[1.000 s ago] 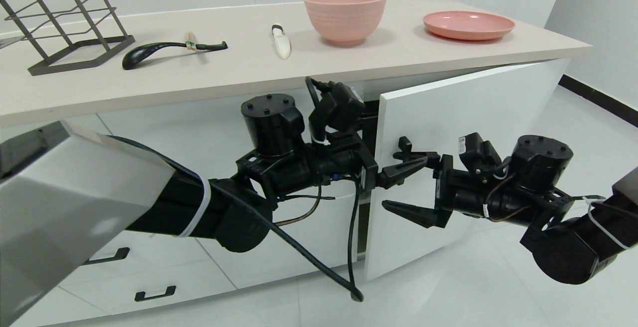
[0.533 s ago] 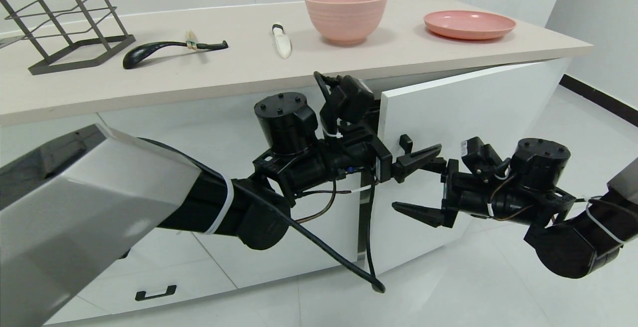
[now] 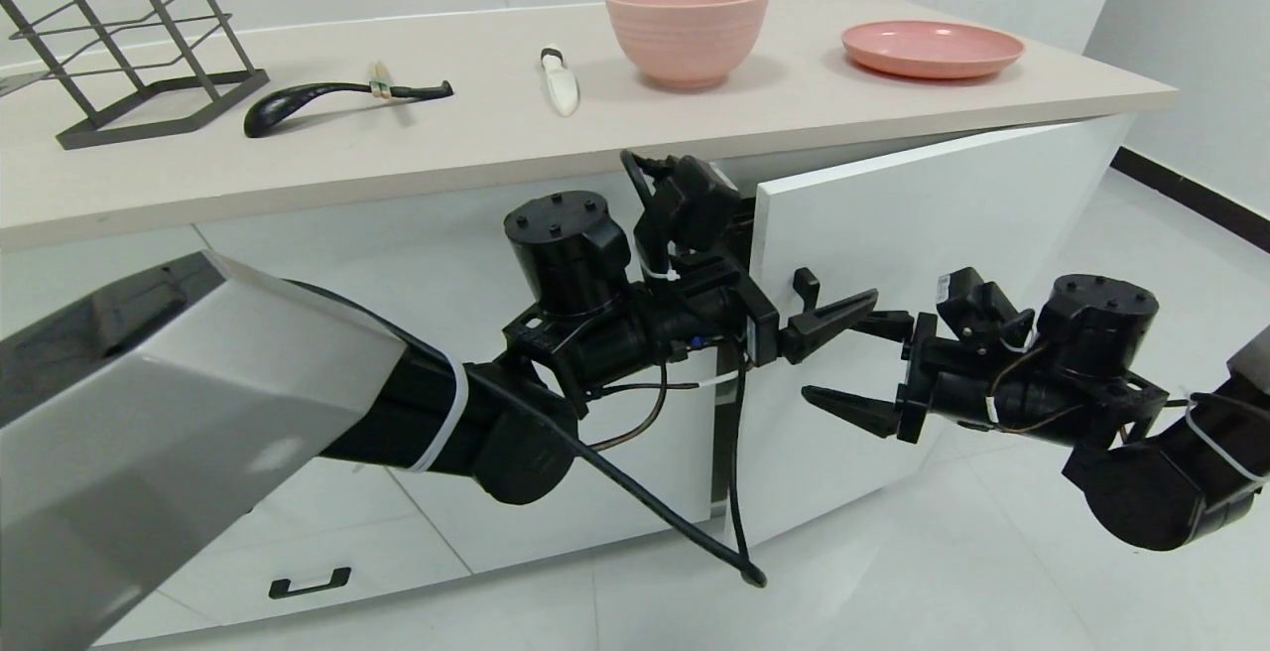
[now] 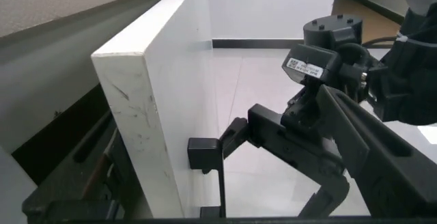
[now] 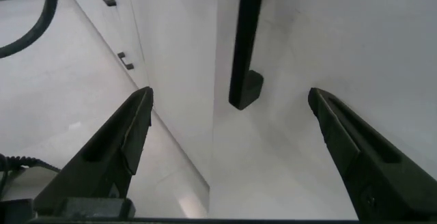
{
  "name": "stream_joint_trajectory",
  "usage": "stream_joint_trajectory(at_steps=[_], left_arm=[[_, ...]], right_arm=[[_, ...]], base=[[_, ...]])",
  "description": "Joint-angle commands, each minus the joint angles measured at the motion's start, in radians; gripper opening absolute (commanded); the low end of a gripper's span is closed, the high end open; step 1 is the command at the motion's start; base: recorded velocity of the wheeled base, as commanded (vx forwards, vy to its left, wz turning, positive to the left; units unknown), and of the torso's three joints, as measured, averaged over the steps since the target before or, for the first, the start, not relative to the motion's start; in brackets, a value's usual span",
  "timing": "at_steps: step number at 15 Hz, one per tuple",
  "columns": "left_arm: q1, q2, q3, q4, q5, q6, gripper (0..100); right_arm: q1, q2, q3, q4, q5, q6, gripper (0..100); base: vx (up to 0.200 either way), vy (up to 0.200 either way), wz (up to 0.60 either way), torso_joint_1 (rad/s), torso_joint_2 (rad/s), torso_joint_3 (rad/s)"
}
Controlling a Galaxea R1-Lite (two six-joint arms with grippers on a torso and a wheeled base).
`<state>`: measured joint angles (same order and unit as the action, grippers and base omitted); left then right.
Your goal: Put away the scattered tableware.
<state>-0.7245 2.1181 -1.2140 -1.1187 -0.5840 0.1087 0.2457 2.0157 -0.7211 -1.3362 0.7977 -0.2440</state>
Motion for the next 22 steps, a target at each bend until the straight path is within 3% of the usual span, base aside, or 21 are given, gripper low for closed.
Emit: stream_joint_trajectory(at_steps=[1, 5, 11, 15, 17, 22], left_arm=[[-0.029, -0.024, 0.033, 0.000, 0.029, -0.001, 100], [-0.049, -0.027, 0.036, 0.000, 0.096, -0.006, 100], [-0.053, -0.013, 0.037, 0.002, 0.130, -0.006, 100], [-0.079, -0.015, 0.071, -0.001, 0.147, -0.004, 100], [-0.112, -0.030, 0.102, -0.003, 0.181, -0.006, 100], [-0.190, -0.044, 0.131, -0.003, 0.199, -0.007, 100]], right_arm=[[0.001, -0.147, 0.117, -0.012, -0.012, -0.001, 100], [0.001, -0.422, 0.382, -0.014, -0.012, -0.006, 100], [-0.005, -0.815, 0.614, -0.014, -0.012, -0.008, 100], [-0.068, -0.985, 0.629, -0.011, -0.012, -0.008, 100], [-0.120, -1.097, 0.621, -0.011, -0.015, -0.008, 100], [-0.198, -1.217, 0.608, -0.001, -0.048, -0.008, 100]], base=[[0.000, 0.000, 0.00, 0.000, 0.00, 0.000], [0.000, 0.000, 0.00, 0.000, 0.00, 0.000], [0.000, 0.000, 0.00, 0.000, 0.00, 0.000], [0.000, 0.000, 0.00, 0.000, 0.00, 0.000], [0.000, 0.000, 0.00, 0.000, 0.00, 0.000], [0.000, 0.000, 0.00, 0.000, 0.00, 0.000]])
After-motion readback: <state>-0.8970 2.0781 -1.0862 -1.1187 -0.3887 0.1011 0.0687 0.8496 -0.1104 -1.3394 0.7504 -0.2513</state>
